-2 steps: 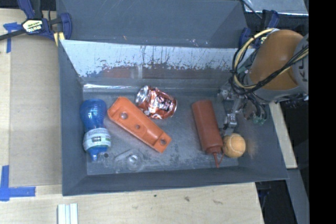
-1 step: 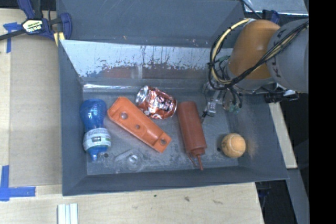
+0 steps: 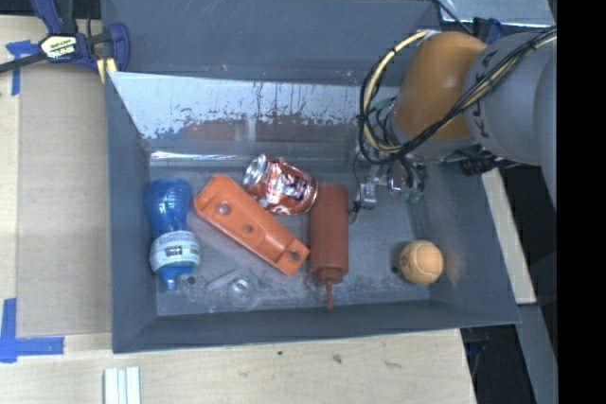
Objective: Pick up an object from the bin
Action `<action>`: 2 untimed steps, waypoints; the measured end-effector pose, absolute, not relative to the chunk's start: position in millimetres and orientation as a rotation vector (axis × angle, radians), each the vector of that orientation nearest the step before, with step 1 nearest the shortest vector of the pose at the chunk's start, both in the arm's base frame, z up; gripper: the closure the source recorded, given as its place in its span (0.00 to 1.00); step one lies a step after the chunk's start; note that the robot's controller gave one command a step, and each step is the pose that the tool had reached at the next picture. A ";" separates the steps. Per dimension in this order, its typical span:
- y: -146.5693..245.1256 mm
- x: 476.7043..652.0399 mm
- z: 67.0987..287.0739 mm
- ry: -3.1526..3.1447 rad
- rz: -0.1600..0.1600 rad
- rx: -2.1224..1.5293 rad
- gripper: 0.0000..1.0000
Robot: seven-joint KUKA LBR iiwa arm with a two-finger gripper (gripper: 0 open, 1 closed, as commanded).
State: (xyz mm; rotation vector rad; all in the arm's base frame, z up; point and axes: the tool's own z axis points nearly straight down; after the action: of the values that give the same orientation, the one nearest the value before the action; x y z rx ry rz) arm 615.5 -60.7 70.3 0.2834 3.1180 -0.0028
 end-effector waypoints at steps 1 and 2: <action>-14.1 624.7 80.5 3.086 -0.004 0.527 0.00; 0.2 579.7 70.2 3.123 -0.004 0.184 0.00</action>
Offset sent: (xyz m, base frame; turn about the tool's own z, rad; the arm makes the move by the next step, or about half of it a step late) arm -0.0359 0.0615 -0.0003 -0.0625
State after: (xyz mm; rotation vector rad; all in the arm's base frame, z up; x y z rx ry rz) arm 579.7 0.2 70.2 0.1841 3.1231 -0.0044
